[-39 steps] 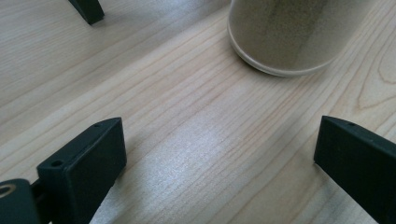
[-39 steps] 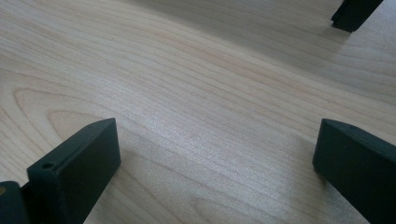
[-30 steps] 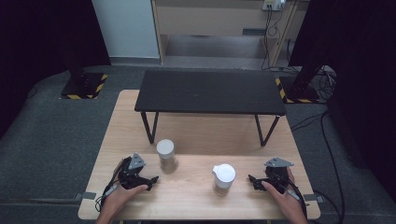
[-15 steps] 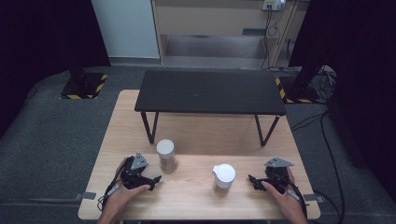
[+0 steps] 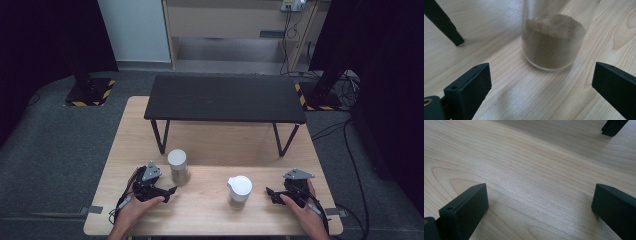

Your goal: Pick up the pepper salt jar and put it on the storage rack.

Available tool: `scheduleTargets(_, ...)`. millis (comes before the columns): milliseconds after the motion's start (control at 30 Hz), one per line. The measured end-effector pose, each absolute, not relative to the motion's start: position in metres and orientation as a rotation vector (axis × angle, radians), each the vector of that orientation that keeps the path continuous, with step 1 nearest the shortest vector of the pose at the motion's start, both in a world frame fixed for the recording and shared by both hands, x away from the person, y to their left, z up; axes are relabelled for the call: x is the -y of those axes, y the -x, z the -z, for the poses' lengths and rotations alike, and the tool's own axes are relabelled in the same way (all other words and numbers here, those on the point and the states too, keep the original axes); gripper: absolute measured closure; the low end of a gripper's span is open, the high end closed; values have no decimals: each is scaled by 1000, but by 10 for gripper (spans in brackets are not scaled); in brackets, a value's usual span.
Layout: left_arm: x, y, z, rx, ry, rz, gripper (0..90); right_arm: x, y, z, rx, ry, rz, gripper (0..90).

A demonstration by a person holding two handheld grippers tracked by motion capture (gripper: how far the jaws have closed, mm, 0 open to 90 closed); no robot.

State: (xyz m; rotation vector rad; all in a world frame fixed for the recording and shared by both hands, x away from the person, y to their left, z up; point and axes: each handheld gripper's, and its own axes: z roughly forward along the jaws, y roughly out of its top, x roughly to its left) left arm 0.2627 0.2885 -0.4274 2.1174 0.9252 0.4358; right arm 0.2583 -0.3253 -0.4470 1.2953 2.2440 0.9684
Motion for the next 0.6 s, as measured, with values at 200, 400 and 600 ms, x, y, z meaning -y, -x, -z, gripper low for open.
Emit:
scheduleTargets(200,-289,-260,426,-915,-2073,-455,14,325,-258,447,-2244,-1295,-968,17)
scheduleTargets(400,-286,-258,424,-886,-2050,-465,14,325,-258,447,-2244,-1295,-968,17)
scheduleTargets(600,-286,-258,424,-883,-2028,-466,15,326,-258,447,-2245,-1294,-968,17)
